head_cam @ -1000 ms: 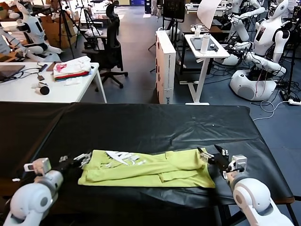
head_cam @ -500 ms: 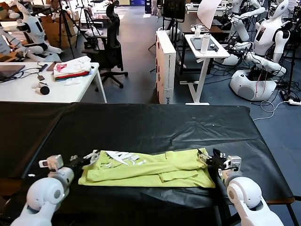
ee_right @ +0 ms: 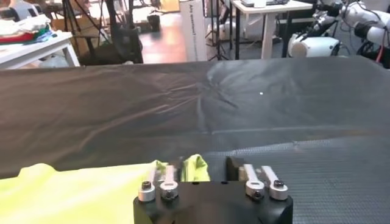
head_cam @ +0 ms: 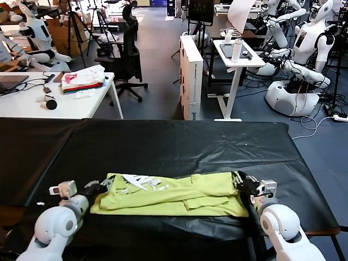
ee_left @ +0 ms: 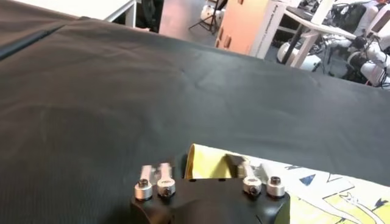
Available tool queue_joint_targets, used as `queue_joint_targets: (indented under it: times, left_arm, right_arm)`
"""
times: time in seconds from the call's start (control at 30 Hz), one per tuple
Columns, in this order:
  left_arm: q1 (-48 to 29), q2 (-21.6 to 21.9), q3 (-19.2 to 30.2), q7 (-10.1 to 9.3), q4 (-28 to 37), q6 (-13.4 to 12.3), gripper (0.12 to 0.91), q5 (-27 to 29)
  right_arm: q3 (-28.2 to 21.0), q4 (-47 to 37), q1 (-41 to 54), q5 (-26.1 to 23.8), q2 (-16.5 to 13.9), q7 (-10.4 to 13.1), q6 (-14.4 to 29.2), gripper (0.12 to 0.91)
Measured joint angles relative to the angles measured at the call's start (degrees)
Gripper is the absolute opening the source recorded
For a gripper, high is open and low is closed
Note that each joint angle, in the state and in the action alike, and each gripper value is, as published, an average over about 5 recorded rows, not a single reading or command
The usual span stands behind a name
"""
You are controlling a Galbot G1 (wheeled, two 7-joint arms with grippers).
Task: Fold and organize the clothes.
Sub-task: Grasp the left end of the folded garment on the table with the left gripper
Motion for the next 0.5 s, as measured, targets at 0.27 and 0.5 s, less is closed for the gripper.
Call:
queue_joint_targets:
  times: [0.27, 0.5]
  left_arm:
    - [-0.7, 0.0, -0.5, 0.12, 0.5, -0.9, 0.147, 0.2]
    - [-3.4, 1.2, -1.3, 0.53, 3.2, -1.4, 0.147, -0.1]
  right_arm:
    - [0.1, -0.8, 0.3, -0.6, 1.6, 1.1, 2.9, 0.140]
    - [-0.7, -2.5, 1.0, -2.1, 3.3, 1.3, 5.5, 0.140]
